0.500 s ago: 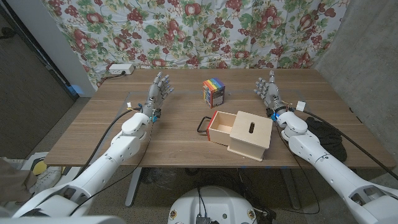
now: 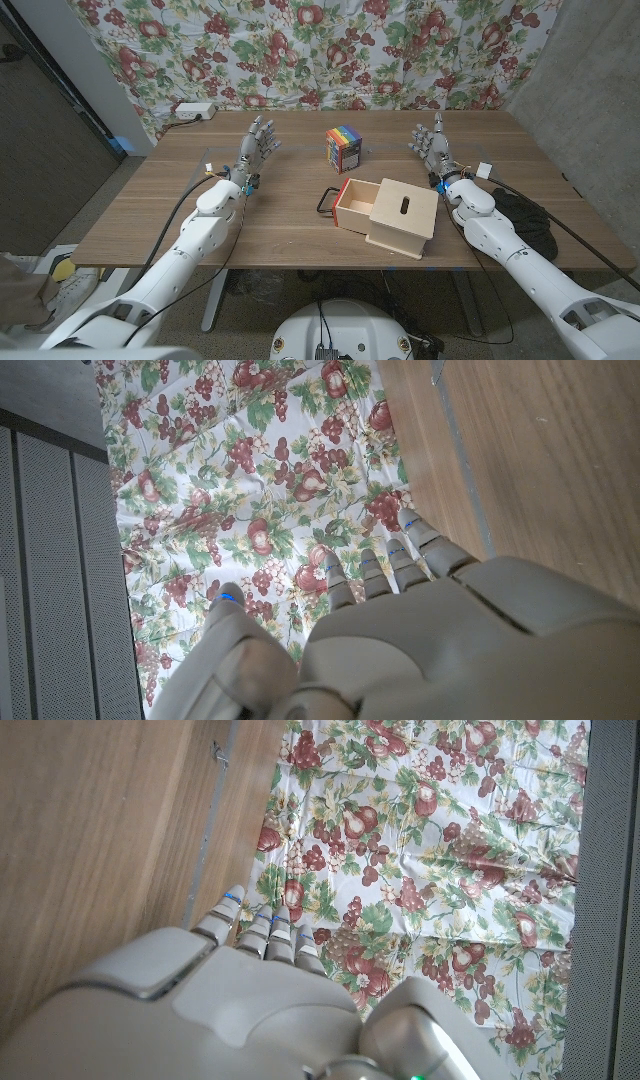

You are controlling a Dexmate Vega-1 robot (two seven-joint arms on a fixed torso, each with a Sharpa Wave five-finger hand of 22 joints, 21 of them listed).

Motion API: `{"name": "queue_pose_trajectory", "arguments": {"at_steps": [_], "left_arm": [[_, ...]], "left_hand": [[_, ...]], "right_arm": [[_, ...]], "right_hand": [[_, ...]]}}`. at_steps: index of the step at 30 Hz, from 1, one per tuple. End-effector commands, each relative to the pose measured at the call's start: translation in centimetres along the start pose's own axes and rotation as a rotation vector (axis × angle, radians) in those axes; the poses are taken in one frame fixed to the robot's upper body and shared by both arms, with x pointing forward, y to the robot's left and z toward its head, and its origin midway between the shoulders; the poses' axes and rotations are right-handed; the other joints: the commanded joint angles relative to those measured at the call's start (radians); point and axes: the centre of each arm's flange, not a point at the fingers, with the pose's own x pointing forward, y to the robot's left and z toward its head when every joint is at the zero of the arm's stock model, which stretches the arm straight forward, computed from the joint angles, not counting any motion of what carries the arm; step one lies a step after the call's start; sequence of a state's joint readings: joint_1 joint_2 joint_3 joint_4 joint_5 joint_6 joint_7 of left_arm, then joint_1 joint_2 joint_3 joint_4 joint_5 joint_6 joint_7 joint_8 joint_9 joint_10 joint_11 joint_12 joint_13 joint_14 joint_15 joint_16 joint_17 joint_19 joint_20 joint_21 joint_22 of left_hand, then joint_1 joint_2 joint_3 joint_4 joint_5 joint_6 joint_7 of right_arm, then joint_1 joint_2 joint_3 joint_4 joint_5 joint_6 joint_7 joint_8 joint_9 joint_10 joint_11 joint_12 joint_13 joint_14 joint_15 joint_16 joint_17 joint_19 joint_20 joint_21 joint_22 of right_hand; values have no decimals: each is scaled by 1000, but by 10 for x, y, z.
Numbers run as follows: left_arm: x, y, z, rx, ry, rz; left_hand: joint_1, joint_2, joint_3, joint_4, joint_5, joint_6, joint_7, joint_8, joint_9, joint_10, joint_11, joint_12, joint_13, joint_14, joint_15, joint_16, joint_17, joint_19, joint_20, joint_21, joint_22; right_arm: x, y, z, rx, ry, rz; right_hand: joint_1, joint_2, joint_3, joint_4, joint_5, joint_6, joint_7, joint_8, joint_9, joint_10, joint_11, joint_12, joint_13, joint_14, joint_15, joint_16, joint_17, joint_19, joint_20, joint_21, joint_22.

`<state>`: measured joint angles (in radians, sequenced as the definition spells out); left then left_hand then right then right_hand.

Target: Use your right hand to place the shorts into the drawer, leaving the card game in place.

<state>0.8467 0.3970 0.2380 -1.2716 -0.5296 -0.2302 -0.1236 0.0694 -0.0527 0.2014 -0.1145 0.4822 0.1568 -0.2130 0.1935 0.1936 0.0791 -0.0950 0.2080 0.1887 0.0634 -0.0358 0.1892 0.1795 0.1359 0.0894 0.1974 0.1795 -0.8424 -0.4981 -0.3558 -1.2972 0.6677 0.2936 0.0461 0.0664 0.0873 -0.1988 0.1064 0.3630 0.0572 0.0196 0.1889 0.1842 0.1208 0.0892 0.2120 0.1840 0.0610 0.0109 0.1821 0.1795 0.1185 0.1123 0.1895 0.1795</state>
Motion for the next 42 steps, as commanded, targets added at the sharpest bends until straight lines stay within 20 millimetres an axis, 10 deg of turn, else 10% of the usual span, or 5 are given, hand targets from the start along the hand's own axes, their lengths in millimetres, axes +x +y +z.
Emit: {"name": "queue_pose_trajectory", "arguments": {"at_steps": [1,42], "left_arm": [[-4,1,-1,3,4,0],[0,3,4,38,-43,-52]], "left_hand": [[9,0,7,0,4,7,-7,8,3,3,-8,5,3,6,-21,4,4,9,-2,4,3],[14,5,5,-3,-2,16,-7,10,2,23,-8,1,4,-3,-31,-5,4,0,-8,0,3]], "right_arm": [[-3,2,1,6,-7,0],[-3,5,14,-112,-30,46]], "right_hand": [[0,8,-4,0,6,8,2,5,5,10,2,6,5,9,2,5,4,7,0,6,2],[9,6,0,-5,8,35,3,12,4,6,2,3,5,-31,8,-6,3,-33,-6,-5,2]]}}
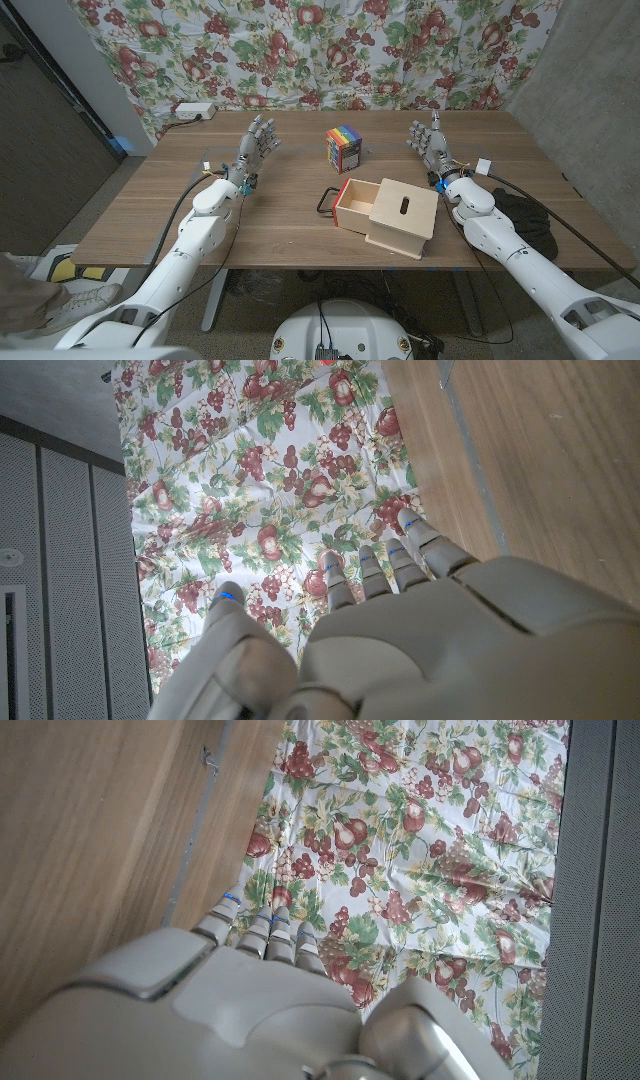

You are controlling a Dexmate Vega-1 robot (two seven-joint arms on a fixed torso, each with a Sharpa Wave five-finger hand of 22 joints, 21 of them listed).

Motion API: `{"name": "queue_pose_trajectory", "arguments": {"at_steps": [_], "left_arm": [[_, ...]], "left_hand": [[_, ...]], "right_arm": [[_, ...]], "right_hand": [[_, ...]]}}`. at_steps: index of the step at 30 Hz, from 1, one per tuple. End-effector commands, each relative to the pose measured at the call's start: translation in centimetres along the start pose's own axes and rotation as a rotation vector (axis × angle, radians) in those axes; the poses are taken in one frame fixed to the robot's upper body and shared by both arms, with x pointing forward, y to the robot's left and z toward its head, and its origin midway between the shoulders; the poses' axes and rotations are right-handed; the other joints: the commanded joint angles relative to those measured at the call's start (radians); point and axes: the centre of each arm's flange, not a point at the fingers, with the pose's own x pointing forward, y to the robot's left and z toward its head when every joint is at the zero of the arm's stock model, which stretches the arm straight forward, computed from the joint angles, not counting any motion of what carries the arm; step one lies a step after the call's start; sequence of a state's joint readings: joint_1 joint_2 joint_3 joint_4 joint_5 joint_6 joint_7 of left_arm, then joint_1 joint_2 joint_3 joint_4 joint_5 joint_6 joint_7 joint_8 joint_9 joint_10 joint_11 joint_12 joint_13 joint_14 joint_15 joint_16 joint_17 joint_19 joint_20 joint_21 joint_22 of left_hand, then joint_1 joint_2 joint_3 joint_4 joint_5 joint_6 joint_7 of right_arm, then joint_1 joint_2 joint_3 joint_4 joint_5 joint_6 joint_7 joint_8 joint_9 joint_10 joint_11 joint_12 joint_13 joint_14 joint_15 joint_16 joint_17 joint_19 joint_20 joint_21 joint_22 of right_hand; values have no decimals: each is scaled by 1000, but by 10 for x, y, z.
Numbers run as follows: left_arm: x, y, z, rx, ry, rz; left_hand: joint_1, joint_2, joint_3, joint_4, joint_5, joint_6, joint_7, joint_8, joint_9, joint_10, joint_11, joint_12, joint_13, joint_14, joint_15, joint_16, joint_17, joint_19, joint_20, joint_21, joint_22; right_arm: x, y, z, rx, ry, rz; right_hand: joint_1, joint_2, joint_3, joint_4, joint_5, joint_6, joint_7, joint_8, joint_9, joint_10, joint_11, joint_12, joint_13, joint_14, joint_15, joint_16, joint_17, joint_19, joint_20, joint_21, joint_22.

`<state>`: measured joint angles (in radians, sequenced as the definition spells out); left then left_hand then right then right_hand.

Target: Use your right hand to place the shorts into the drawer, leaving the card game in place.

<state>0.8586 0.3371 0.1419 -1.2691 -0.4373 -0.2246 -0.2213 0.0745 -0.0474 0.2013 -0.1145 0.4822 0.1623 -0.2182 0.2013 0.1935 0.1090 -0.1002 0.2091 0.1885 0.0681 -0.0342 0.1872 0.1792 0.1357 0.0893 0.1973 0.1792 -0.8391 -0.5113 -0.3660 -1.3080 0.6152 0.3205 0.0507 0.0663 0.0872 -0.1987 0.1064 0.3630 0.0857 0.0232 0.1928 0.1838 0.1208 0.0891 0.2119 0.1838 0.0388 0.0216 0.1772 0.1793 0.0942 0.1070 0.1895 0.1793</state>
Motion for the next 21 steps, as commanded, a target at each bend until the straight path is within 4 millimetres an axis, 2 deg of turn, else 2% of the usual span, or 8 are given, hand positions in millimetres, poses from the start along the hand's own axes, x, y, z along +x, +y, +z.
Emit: {"name": "queue_pose_trajectory", "arguments": {"at_steps": [1,21], "left_arm": [[0,0,-2,11,-22,-13],[6,-9,-8,25,7,-52]], "left_hand": [[9,-1,5,-3,-2,10,-2,2,2,-9,-3,-1,4,-9,-33,-3,4,0,-9,0,3],[11,0,4,-4,-4,2,-2,-2,2,-22,0,-6,4,-21,-28,-4,4,-2,-11,0,3]], "right_arm": [[-4,-1,6,-51,-3,12],[-8,-7,11,-168,17,44]], "right_hand": [[9,6,0,-5,9,8,1,9,4,6,2,3,5,-9,-2,-1,3,-9,-2,-5,2],[16,7,3,-9,10,11,0,8,4,-1,3,1,5,-32,-10,-3,3,-31,-11,-7,2]]}}
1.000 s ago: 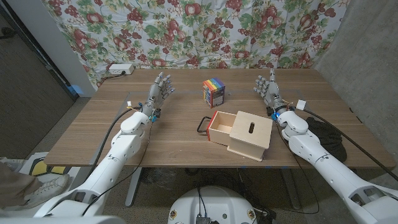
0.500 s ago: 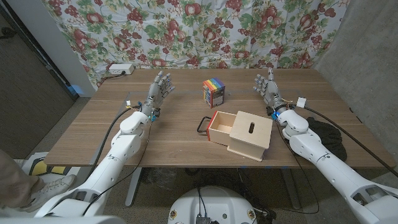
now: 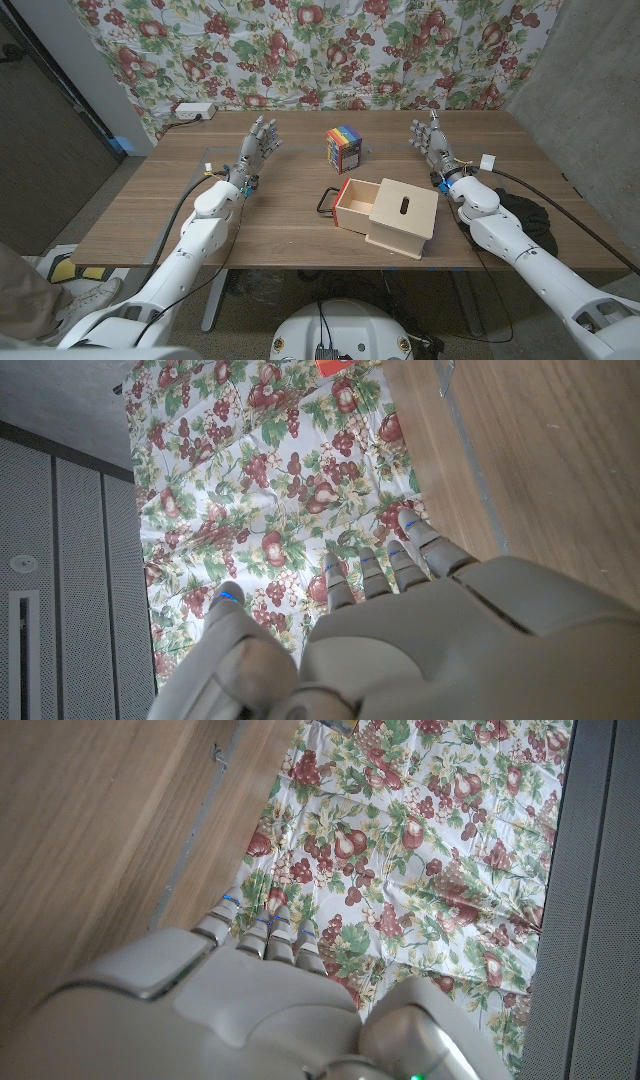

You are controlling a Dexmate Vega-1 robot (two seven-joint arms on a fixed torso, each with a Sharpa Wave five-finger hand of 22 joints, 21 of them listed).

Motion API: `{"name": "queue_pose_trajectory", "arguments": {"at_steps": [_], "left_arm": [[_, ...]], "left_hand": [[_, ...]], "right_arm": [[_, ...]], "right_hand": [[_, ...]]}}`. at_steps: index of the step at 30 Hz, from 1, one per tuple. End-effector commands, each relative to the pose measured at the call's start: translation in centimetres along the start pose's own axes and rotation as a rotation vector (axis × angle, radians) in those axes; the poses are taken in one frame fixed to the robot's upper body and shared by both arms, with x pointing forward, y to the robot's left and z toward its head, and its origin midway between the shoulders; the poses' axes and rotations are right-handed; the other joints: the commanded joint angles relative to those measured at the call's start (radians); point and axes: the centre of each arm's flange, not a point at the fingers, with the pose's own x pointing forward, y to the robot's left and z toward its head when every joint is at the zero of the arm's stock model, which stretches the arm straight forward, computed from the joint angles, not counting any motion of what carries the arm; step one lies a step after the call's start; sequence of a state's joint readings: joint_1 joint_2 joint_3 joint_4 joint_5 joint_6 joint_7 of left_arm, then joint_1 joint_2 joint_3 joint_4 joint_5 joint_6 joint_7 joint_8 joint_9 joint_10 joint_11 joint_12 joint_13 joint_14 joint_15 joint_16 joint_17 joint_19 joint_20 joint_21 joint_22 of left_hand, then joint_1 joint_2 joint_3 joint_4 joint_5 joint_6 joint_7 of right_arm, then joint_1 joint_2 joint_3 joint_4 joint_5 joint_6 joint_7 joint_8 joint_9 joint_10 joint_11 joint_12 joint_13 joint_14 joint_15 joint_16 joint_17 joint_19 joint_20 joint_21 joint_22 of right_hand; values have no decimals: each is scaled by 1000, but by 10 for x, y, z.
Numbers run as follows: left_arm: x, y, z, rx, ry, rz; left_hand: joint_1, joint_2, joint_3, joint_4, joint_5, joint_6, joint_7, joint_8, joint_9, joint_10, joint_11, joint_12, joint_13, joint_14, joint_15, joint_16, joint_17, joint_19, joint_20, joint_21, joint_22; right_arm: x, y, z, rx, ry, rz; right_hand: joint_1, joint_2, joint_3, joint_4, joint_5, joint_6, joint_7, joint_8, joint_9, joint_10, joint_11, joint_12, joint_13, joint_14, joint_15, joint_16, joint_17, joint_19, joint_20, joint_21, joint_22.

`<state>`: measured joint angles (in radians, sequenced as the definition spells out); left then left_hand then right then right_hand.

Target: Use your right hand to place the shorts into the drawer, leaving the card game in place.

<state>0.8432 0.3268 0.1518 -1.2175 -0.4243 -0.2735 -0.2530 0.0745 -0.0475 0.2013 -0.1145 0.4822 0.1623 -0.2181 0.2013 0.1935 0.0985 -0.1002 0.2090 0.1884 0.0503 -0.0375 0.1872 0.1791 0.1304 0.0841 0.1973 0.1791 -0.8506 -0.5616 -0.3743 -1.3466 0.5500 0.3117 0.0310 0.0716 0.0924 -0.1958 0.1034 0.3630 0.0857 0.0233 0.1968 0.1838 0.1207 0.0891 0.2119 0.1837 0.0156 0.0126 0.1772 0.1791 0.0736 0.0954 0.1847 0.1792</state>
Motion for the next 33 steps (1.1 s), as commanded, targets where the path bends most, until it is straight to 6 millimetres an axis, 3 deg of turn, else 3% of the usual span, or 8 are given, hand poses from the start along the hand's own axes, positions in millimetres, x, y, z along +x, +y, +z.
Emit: {"name": "queue_pose_trajectory", "arguments": {"at_steps": [1,16,28,33], "left_arm": [[6,-5,-1,18,16,-27],[-6,-6,0,31,43,-18],[-10,-9,0,34,51,-24],[-11,-8,0,32,53,-21]], "left_hand": [[11,0,4,-4,-4,1,-2,-2,2,-14,-1,-7,4,-3,-25,-4,4,3,-5,0,3],[12,1,4,-5,-5,-7,-2,-5,2,-14,-1,-7,4,-9,-24,-4,4,0,-5,-1,3],[12,1,4,-5,-6,-8,-2,-5,2,-13,-1,-6,4,-10,-24,-3,4,-1,-5,0,3],[13,2,4,-5,-7,-8,-2,-5,2,-14,-1,-7,4,-11,-24,-2,4,-1,-5,0,3]], "right_arm": [[-4,-3,3,-75,13,24],[-14,-10,16,-216,35,42],[-16,-18,41,-451,79,101],[-18,-18,41,-477,93,93]], "right_hand": [[11,2,1,-6,10,11,0,3,4,-1,3,1,5,-10,-1,-3,3,-12,0,-3,2],[23,5,7,-13,13,31,-1,8,4,-14,-7,-3,5,-28,-8,-3,2,-33,-20,-3,1],[39,8,14,-20,17,2,-2,-5,4,-47,-15,-12,5,-66,-11,-7,2,-66,-31,-6,1],[41,8,15,-21,17,-4,-2,-6,4,-53,-16,-13,5,-70,-12,-6,2,-72,-31,-6,1]]}}
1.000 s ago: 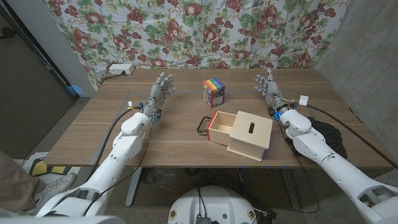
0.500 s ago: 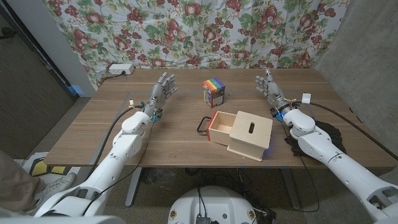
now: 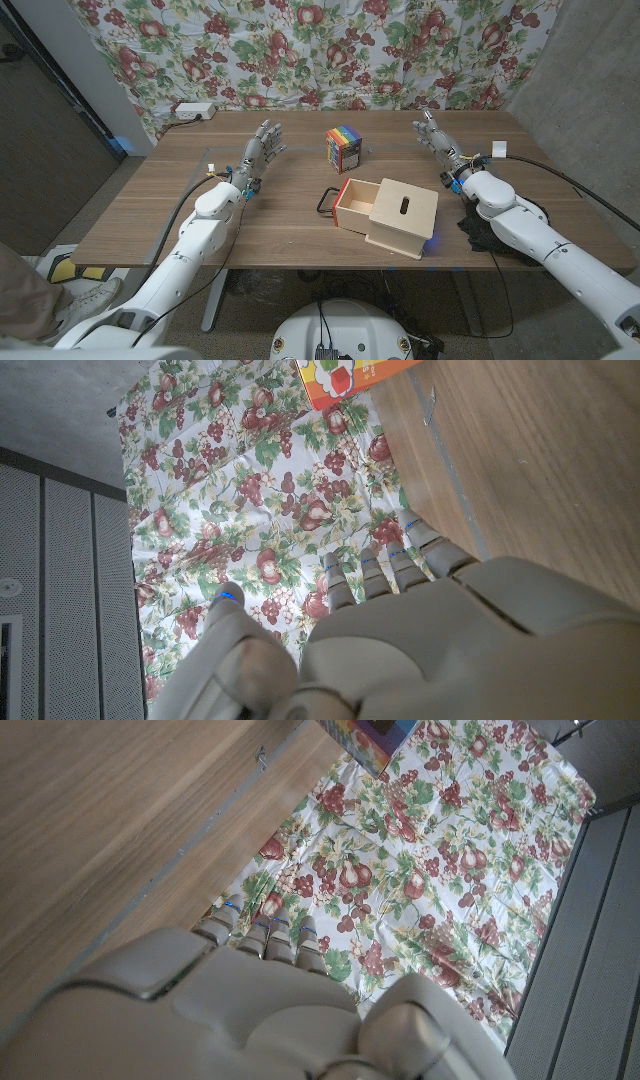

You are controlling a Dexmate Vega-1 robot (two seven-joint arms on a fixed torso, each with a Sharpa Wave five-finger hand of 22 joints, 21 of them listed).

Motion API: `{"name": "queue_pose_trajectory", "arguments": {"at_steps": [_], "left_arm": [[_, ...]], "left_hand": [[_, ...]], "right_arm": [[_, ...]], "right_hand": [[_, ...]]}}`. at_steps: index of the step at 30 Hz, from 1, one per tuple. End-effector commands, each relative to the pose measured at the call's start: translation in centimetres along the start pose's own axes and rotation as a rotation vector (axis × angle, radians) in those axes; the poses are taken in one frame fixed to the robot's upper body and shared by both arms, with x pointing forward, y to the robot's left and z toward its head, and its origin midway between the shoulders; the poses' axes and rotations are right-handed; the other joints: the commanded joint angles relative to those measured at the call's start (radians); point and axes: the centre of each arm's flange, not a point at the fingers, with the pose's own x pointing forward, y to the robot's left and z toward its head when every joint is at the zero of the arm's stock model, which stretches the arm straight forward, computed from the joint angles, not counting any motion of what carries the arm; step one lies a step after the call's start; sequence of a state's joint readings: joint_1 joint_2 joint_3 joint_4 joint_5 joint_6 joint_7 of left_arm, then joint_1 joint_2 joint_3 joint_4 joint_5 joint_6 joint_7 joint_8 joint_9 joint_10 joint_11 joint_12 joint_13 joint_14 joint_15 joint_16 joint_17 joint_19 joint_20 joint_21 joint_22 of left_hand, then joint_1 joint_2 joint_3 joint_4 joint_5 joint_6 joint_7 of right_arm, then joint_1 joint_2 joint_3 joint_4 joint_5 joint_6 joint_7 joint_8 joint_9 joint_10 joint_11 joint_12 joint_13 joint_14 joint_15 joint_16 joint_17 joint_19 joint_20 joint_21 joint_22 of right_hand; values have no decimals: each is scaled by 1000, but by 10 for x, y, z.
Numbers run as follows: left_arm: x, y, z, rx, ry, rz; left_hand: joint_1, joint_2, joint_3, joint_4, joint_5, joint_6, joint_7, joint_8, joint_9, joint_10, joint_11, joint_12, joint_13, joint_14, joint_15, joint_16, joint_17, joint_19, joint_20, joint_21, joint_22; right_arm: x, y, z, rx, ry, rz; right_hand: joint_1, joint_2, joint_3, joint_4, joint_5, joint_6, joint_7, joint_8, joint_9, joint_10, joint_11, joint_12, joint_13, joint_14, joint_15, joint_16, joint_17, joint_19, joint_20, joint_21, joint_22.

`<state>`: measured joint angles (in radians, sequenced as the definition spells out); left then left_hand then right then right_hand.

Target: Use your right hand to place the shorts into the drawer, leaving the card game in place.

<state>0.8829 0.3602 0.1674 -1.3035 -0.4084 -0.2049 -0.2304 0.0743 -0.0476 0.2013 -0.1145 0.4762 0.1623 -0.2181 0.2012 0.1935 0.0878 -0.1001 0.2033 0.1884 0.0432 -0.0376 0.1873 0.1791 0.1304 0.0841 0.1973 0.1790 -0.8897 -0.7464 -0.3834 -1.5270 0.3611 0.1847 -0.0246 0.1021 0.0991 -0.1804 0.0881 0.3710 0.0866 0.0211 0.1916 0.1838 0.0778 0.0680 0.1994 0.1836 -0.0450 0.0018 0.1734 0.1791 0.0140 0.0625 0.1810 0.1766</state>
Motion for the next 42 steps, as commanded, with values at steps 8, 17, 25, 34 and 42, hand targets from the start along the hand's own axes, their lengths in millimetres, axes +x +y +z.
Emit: {"name": "queue_pose_trajectory", "arguments": {"at_steps": [8,17,25,34,42], "left_arm": [[-3,1,-2,1,15,-4],[-4,6,-2,0,16,-4],[-4,6,-2,2,14,-8],[-6,6,-4,1,20,-10],[-7,4,-5,-1,24,-13]], "left_hand": [[13,2,3,-5,-1,-8,-2,-4,2,-3,-1,0,4,-4,-24,-2,4,-1,-6,0,3],[13,3,3,-5,-2,-8,-2,-4,2,-4,1,-1,4,-5,-20,-1,4,-2,-6,0,3],[13,3,3,-5,-2,-9,-2,-4,2,-4,1,-1,4,-6,-19,-1,4,-2,-5,0,3],[13,3,3,-5,-2,-8,-2,-4,2,-5,0,-1,4,-6,-19,-1,4,-2,-5,0,3],[13,3,3,-5,-3,-7,-2,-3,2,-5,1,-1,4,-7,-19,-1,4,-2,-6,1,3]], "right_arm": [[-6,-5,10,-177,48,5],[-8,-4,19,-313,76,-2],[-11,-4,20,-360,104,9],[-15,-3,37,-497,119,20],[-16,-3,38,-549,142,24]], "right_hand": [[13,3,1,-7,10,-6,-2,-1,4,-11,1,1,5,-12,-3,0,2,-14,1,-1,3],[18,5,4,-10,12,-2,-6,2,4,-11,-5,3,5,-14,-6,2,2,-16,-3,2,3],[27,5,8,-14,14,-6,-10,1,4,-19,-10,2,5,-30,-1,0,2,-26,-8,2,3],[32,5,10,-17,16,-14,-13,-1,5,-45,-10,-5,5,-40,3,0,2,-35,-7,2,3],[39,6,13,-21,21,-21,-22,-1,5,-60,-17,-2,6,-82,25,-1,2,-65,46,1,3]]}}
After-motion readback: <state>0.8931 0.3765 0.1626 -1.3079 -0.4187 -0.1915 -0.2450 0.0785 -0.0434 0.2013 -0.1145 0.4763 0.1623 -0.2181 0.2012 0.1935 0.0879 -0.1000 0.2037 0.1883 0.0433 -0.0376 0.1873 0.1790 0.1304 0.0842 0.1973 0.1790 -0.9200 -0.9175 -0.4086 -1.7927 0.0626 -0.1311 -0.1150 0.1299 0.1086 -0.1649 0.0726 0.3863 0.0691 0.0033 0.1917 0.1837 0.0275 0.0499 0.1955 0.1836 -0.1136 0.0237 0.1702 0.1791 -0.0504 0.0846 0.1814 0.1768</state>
